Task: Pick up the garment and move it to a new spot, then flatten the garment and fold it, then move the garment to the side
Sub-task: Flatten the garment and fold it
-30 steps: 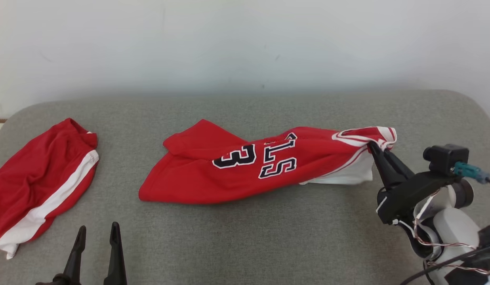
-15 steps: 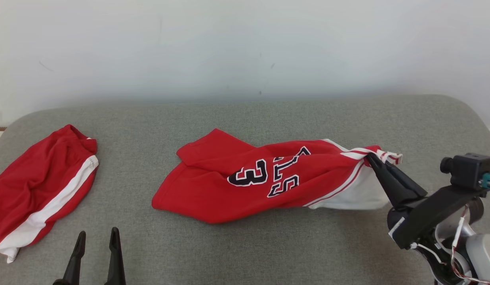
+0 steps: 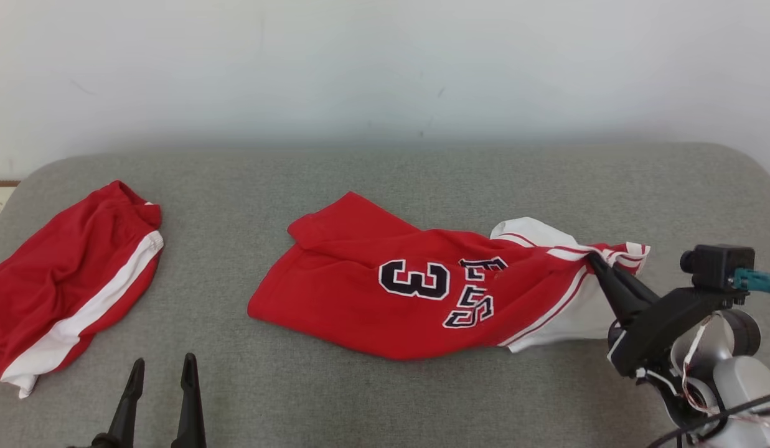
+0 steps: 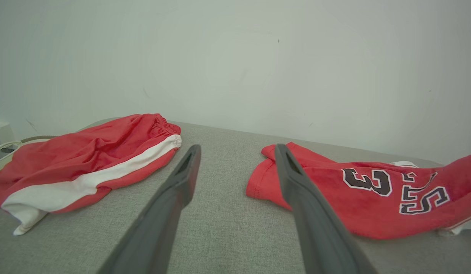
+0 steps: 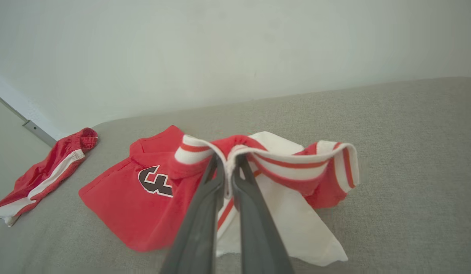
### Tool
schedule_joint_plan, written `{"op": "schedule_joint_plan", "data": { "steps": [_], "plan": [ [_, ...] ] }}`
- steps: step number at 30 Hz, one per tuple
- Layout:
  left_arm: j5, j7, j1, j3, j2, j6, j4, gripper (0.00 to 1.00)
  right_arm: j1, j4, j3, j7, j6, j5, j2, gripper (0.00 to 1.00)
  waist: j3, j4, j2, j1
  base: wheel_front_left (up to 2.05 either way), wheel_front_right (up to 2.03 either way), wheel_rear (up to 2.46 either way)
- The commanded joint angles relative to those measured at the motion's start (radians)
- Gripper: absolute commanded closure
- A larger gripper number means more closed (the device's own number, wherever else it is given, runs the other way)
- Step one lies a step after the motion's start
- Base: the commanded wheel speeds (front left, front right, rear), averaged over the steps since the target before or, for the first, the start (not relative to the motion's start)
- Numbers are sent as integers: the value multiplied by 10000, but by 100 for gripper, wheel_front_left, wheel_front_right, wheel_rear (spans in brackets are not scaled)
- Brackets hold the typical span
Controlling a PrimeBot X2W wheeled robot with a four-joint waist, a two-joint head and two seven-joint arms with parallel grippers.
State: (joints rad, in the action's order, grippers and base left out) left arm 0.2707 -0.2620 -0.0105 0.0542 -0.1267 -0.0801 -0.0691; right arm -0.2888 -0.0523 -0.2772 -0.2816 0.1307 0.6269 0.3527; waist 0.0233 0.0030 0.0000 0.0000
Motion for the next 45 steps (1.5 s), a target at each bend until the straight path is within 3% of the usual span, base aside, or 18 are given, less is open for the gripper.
{"op": "schedule_joint_plan", "data": {
  "steps": [1, 12, 21, 22, 23, 24, 31, 38, 45],
  "plan": [
    [-45, -44, 114, 21, 6, 51, 56, 0, -293, -332, -90, 153, 1, -152, 92, 100, 75, 111, 0, 0, 0, 0, 0],
    [-191, -44, 438, 298, 161, 238, 272, 0, -2190, -3932, -824, 1430, 1, -583, 26, 100, 402, 722, 0, 0, 0, 0, 0],
    [-285, -44, 607, 418, 279, 326, 375, 0, -3585, -6861, -1335, 2951, 1, -1683, -144, 100, 670, 1054, 0, 0, 0, 0, 0],
    [-292, -44, 623, 420, 287, 328, 384, 0, -3698, -7130, -1323, 3124, 1, -1781, -204, 65, 677, 1064, 0, 0, 0, 0, 0],
    [-296, -44, 625, 417, 295, 330, 399, 0, -3800, -7403, -1289, 3278, 1, -1828, -274, 4, 684, 1067, 0, 0, 0, 0, 0],
    [-293, -44, 631, 391, 299, 341, 428, 0, -3879, -7611, -1287, 3437, 1, -1887, -318, 0, 675, 1055, 0, 0, 0, 0, 0],
    [-316, -44, 461, 300, 367, 366, 514, 0, -3940, -7976, -1510, 4361, 1, -1569, -524, 0, 407, 809, 0, 0, 0, 0, 0],
    [-370, -44, 274, 249, 427, 281, 403, 0, -3451, -7077, -1457, 5123, 1, -1300, -257, 0, 250, 578, 0, 0, 0, 0, 0],
    [-399, -44, 94, 113, 426, 297, 305, 0, -2403, -5491, -787, 5404, 1, -1727, -252, 0, 159, 410, 0, 0, 0, 0, 0]
  ]
}}
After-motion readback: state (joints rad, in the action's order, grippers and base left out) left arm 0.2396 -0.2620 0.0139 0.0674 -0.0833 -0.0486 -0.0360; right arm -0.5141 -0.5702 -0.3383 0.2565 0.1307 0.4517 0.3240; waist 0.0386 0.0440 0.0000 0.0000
